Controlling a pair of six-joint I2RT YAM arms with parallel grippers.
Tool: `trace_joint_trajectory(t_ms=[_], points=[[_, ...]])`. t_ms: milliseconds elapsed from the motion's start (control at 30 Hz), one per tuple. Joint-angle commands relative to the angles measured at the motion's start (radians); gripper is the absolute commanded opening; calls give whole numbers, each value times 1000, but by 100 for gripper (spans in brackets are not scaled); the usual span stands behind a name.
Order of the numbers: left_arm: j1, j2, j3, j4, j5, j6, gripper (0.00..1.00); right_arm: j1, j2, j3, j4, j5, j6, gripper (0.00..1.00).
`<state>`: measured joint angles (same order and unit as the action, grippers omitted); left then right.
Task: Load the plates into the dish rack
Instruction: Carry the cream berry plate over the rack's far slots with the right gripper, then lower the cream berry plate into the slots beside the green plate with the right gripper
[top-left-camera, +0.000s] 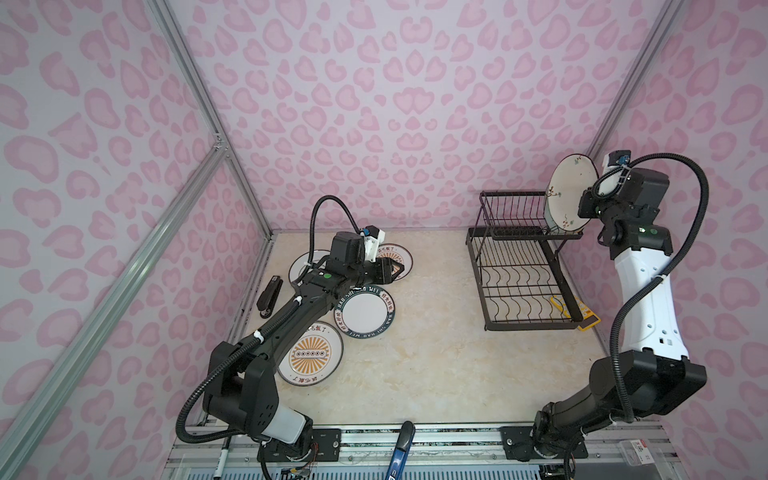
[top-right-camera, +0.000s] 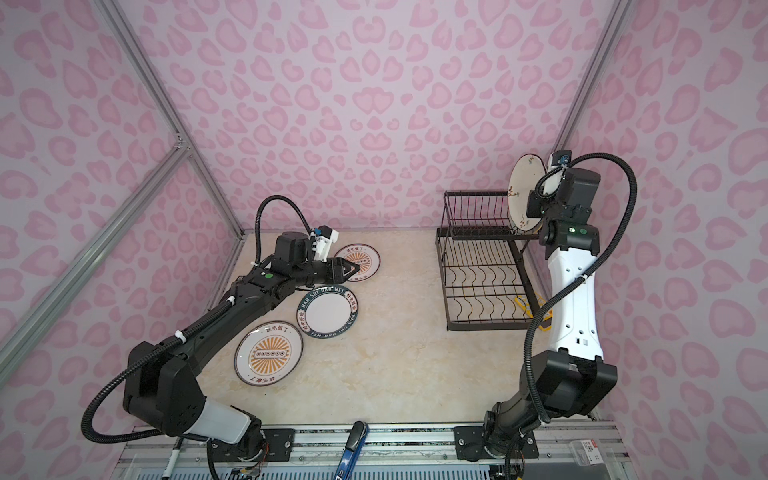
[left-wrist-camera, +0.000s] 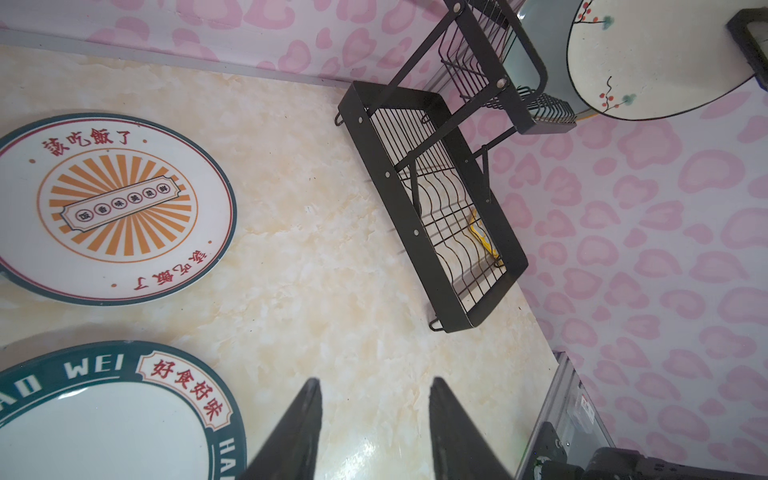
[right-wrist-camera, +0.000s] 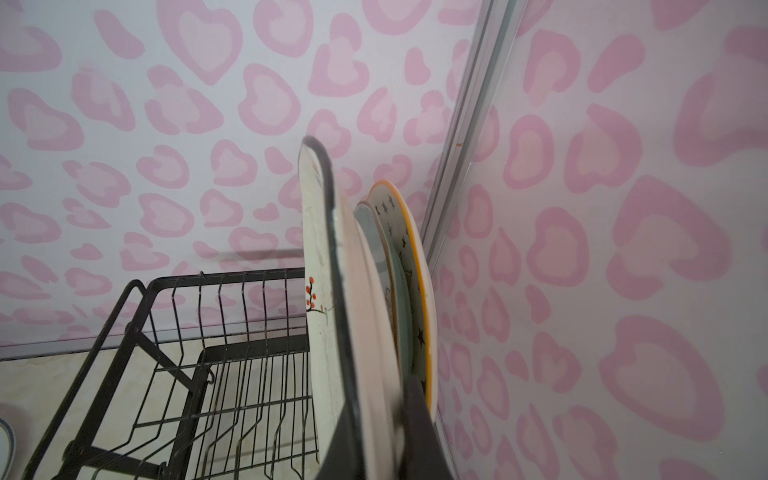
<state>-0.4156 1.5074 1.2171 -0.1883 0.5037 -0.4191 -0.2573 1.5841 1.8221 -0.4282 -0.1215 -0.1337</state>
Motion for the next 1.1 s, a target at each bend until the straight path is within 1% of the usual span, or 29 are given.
trace_joint_trajectory(t_ms=[0,67,200,333,533,700,833,1067], points=[[0,-2,1,10,-2,2,45,11,11,18,139,61,-7,0],[0,-4,-8,18,0,-2,45,21,21,25,139,99,-6,0],[0,-11,-30,32,2,-12,45,39,45,41,141,134,-7,0],[0,-16,-34,27,1,-12,45,69,73,70,139,158,-29,0],[0,-29,-44,33,-6,-14,44,118,126,130,115,225,-86,0],[1,-34,-59,42,-12,-25,45,118,161,172,92,219,-82,0],[1,-26,-76,94,22,-59,44,118,192,203,73,216,-83,0],[1,-21,-76,106,31,-75,44,112,216,207,80,218,-86,0]])
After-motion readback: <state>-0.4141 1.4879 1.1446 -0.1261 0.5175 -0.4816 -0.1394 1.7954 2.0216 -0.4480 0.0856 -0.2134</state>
